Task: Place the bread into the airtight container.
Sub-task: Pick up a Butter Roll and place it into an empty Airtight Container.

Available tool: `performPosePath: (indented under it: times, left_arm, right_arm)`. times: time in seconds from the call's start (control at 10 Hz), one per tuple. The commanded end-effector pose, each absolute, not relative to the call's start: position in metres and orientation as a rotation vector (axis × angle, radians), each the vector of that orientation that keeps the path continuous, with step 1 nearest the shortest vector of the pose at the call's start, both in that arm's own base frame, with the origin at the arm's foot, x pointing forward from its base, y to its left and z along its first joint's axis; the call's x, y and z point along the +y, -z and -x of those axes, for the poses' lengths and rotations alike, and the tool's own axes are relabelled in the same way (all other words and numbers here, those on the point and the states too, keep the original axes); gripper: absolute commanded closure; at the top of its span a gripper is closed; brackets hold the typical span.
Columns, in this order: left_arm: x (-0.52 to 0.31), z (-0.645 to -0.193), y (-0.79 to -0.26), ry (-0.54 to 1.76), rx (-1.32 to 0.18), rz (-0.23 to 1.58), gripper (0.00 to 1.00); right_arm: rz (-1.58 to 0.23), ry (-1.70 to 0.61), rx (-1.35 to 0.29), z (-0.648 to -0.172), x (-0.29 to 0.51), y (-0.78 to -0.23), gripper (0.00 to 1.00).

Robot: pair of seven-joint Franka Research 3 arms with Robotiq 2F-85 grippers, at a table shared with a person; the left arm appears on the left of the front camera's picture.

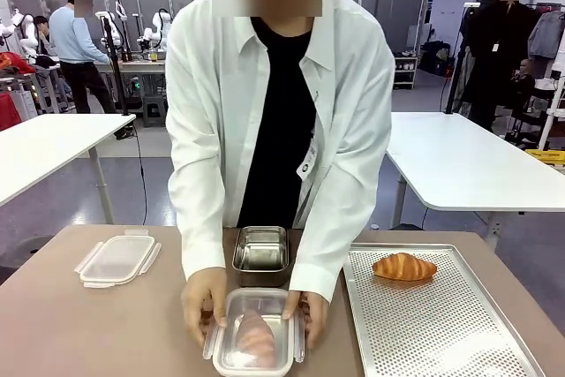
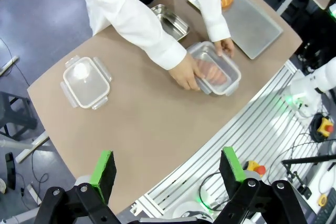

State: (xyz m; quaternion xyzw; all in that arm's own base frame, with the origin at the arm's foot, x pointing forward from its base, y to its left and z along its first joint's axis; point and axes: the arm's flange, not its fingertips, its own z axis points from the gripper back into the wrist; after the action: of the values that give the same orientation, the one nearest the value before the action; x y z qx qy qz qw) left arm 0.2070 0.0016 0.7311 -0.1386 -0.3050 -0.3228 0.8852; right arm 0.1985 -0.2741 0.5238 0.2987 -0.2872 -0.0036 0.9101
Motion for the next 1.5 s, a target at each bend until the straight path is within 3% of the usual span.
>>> performPosePath:
  times: [0.0,1.4]
  left_arm:
    - [0.0008,-0.2073,-0.7317,0.691,-0.635,0.297,0.0]
    - [0.0008,-0.2073,-0.7317,0.691,-0.635,0.297,0.0]
  right_arm:
    - [-0.624,0.0,-0.601,-0.1992,-0.2759,-0.5245,0.0]
    - [-0.599,-0.029,-0.601,-0.2037,-0.2673,-0.5307,0.0]
